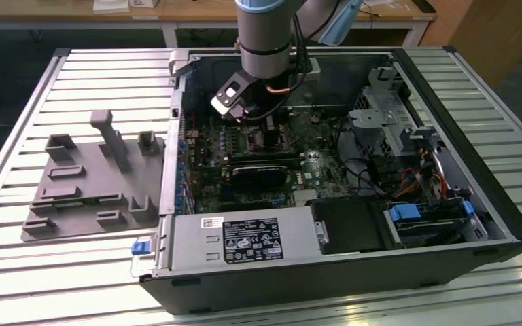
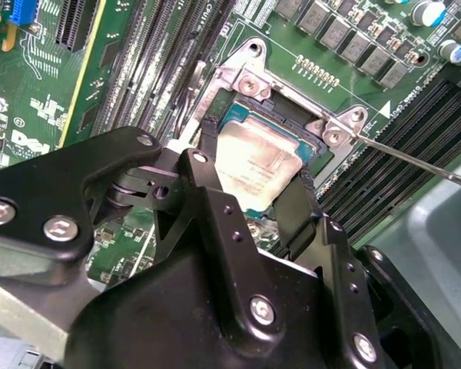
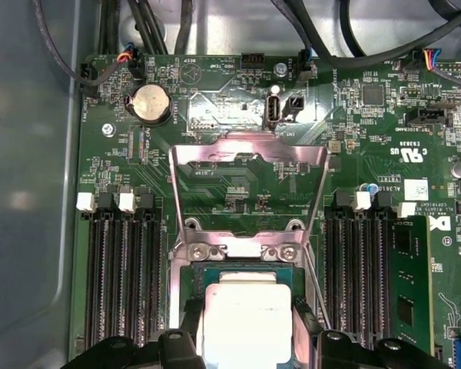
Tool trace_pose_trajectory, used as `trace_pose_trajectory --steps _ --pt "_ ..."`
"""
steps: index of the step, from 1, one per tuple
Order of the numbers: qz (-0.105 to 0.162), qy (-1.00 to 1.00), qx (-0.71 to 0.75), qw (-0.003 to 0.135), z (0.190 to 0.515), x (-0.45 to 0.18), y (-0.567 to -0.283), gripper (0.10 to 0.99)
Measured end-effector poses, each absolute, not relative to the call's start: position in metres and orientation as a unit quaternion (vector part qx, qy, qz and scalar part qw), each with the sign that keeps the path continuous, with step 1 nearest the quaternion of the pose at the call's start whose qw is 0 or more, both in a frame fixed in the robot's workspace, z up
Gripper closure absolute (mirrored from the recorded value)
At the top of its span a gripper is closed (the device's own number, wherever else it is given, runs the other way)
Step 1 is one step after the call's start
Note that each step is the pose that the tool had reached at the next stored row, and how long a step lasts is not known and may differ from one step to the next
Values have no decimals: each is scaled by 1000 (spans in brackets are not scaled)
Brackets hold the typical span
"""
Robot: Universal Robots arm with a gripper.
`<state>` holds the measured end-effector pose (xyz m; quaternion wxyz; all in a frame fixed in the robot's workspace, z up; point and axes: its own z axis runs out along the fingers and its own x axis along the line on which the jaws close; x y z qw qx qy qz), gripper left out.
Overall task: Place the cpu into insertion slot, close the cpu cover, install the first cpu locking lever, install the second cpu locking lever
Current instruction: 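Place the cpu into insertion slot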
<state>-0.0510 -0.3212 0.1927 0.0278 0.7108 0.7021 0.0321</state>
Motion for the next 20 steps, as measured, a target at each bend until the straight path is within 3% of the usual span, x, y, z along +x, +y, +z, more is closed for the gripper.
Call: trace_pose_trajectory --steps 20 --pt "32 702 711 28 192 -52 -320 549"
